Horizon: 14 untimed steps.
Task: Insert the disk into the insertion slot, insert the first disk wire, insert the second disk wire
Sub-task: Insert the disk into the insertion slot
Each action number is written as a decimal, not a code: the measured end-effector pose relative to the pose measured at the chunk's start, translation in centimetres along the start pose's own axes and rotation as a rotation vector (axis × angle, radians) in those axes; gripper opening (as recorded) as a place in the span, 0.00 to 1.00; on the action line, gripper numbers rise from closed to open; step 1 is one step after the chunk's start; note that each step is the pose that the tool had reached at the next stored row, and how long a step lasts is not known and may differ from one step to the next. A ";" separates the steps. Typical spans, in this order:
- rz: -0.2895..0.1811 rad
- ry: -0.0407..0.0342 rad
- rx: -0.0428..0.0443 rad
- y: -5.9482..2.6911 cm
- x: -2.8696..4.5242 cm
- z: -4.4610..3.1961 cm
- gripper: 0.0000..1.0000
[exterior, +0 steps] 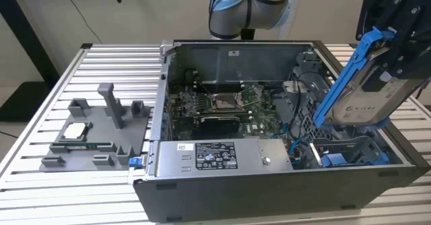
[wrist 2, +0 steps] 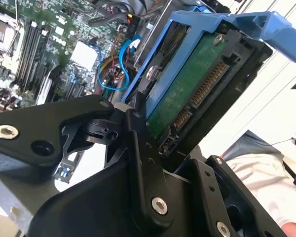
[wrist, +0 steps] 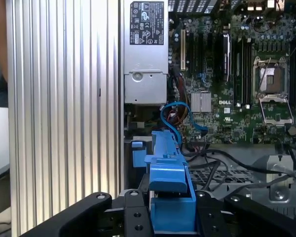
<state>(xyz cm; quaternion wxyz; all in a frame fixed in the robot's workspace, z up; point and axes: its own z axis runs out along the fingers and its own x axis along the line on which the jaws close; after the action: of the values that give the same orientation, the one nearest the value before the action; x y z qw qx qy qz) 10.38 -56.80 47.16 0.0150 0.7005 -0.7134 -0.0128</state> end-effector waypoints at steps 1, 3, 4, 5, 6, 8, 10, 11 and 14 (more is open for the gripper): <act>0.000 0.0000 0.0000 -0.01 0.02 0.07 0.33; 0.000 0.0003 0.0001 -0.03 0.03 0.10 0.33; 0.000 0.0002 0.0001 -0.03 0.03 0.10 0.33; 0.000 0.0001 0.0002 -0.03 0.04 0.11 0.33; 0.000 0.0000 0.0002 -0.03 0.04 0.12 0.33; 0.000 0.0001 0.0002 -0.04 0.04 0.14 0.33; 0.000 0.0001 0.0005 -0.04 0.04 0.24 0.33; 0.000 0.0004 0.0009 -0.05 0.04 0.30 0.33; 0.000 0.0004 0.0040 -0.06 0.06 0.61 0.33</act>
<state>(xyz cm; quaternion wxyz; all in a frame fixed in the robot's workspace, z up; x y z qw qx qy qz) 10.42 -56.86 46.55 0.0137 0.7006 -0.7134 -0.0113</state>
